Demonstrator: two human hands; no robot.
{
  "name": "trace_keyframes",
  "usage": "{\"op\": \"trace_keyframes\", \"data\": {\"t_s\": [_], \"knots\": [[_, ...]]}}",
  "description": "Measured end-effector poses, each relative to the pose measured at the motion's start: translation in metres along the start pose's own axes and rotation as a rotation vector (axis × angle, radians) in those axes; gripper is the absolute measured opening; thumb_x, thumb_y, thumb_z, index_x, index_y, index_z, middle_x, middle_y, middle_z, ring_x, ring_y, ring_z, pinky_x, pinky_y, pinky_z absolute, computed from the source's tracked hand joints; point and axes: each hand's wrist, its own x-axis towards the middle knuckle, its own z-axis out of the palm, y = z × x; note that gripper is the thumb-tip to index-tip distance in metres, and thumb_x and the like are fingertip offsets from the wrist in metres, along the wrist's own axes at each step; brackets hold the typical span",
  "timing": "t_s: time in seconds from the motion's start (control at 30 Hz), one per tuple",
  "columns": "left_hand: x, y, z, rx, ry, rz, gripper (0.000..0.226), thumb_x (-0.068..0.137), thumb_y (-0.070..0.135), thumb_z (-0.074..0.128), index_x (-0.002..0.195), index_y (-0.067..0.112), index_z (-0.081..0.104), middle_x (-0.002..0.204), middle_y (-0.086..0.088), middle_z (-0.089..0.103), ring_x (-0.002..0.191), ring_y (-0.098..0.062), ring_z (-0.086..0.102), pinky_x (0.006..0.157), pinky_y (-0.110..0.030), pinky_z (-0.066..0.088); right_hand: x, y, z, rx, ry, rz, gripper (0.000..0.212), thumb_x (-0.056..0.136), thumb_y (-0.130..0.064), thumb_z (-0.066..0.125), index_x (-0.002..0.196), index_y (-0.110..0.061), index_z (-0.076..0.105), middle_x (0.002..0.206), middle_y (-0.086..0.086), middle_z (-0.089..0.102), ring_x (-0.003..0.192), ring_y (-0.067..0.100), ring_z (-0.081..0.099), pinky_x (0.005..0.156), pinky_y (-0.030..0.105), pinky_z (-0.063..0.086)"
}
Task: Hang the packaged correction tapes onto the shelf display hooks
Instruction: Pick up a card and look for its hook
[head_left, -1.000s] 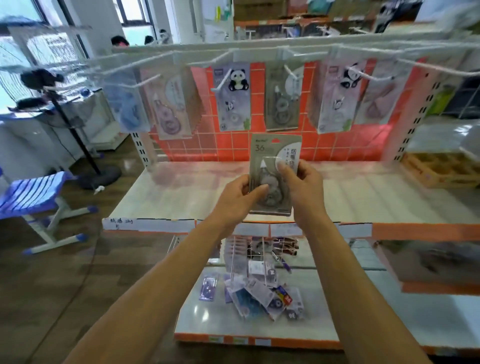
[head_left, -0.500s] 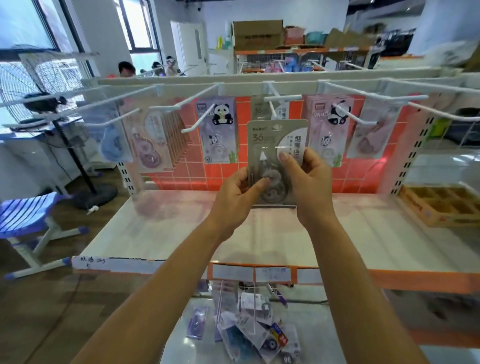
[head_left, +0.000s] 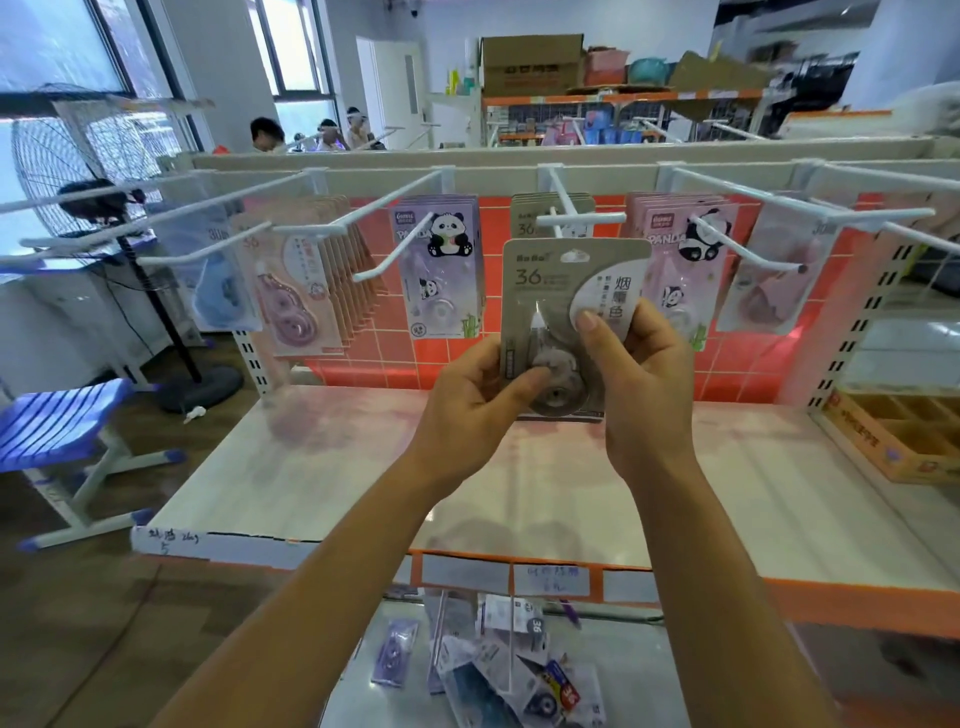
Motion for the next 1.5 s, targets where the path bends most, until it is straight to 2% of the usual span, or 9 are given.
{"op": "trace_keyframes", "data": {"t_s": [0.2,0.33,0.53,0.73,0.8,0.9,1.1,1.23,1.5], "knots": [[0.003,-0.006,0.0,0.065,0.017,-0.019,0.021,0.093,0.01,0.058,0.113,0.014,0.06,0.106,-0.007,0.07,0.098,-0.018,0.068,0.08,-0.027,0.056,0.003,0.009,0.0,-0.028,0.012,0.008,0.006,0.09,-0.011,0.061,0.093,-0.015,0.065,0.095,0.008,0.07,0.092,0.027,0.068,0.073,0.041,0.059],[0.015,-0.013,-0.001,0.084,0.042,-0.064,0.02,0.094,0.011,0.058,0.113,0.014,0.061,0.106,-0.008,0.07,0.096,-0.018,0.069,0.08,-0.028,0.056,0.016,0.02,0.003,-0.068,0.061,0.039,0.009,0.092,-0.008,0.06,0.087,-0.015,0.063,0.088,0.007,0.069,0.083,0.022,0.068,0.067,0.034,0.058],[0.06,-0.035,-0.005,0.254,0.212,-0.138,0.038,0.09,0.029,0.065,0.12,0.009,0.053,0.106,-0.004,0.067,0.095,-0.016,0.067,0.08,-0.028,0.056,0.069,0.051,0.001,-0.342,0.137,0.056,0.018,0.086,-0.028,0.065,0.081,-0.011,0.063,0.08,0.01,0.067,0.074,0.022,0.063,0.073,0.048,0.056],[0.109,-0.05,-0.006,0.588,0.292,-0.198,0.032,0.093,0.036,0.059,0.109,0.008,0.061,0.097,-0.003,0.065,0.09,-0.021,0.061,0.071,-0.027,0.046,0.122,0.064,0.001,-0.605,0.19,0.05,0.018,0.087,-0.032,0.064,0.091,-0.015,0.064,0.078,-0.006,0.061,0.074,0.011,0.057,0.067,0.029,0.045],[0.116,-0.054,-0.007,0.647,0.266,-0.212,0.035,0.094,0.036,0.057,0.11,0.006,0.062,0.1,-0.008,0.067,0.094,-0.025,0.062,0.077,-0.033,0.049,0.127,0.067,0.0,-0.639,0.198,0.066,0.02,0.087,-0.033,0.063,0.094,-0.013,0.064,0.079,-0.007,0.06,0.074,0.009,0.054,0.064,0.024,0.039],[0.116,-0.059,-0.005,0.704,0.242,-0.244,0.037,0.095,0.037,0.055,0.109,0.004,0.064,0.101,-0.013,0.069,0.095,-0.031,0.063,0.082,-0.04,0.051,0.122,0.077,-0.002,-0.65,0.198,0.096,0.027,0.088,-0.035,0.062,0.1,-0.01,0.065,0.086,-0.003,0.064,0.078,0.011,0.058,0.065,0.025,0.045],[0.09,-0.074,-0.007,0.787,0.09,-0.307,0.035,0.093,0.034,0.056,0.101,0.002,0.069,0.092,-0.011,0.069,0.089,-0.03,0.064,0.074,-0.033,0.046,0.087,0.102,-0.019,-0.776,0.21,0.186,0.028,0.093,-0.028,0.059,0.106,-0.005,0.064,0.1,0.008,0.069,0.092,0.022,0.061,0.077,0.027,0.04],[0.067,-0.08,-0.011,0.92,0.002,-0.44,0.038,0.093,0.031,0.056,0.11,-0.003,0.063,0.108,-0.018,0.067,0.104,-0.034,0.06,0.088,-0.038,0.047,0.052,0.116,-0.027,-0.818,0.197,0.277,0.029,0.092,-0.026,0.059,0.109,-0.004,0.062,0.105,0.013,0.068,0.102,0.03,0.061,0.084,0.032,0.042],[0.0,-0.091,-0.023,1.177,-0.25,-0.352,0.039,0.092,0.031,0.055,0.122,0.007,0.06,0.124,-0.014,0.061,0.115,-0.031,0.056,0.093,-0.04,0.047,-0.028,0.122,-0.018,-1.051,-0.029,0.347,0.03,0.094,-0.021,0.056,0.12,-0.009,0.064,0.121,0.008,0.065,0.112,0.024,0.059,0.088,0.026,0.042]]}}
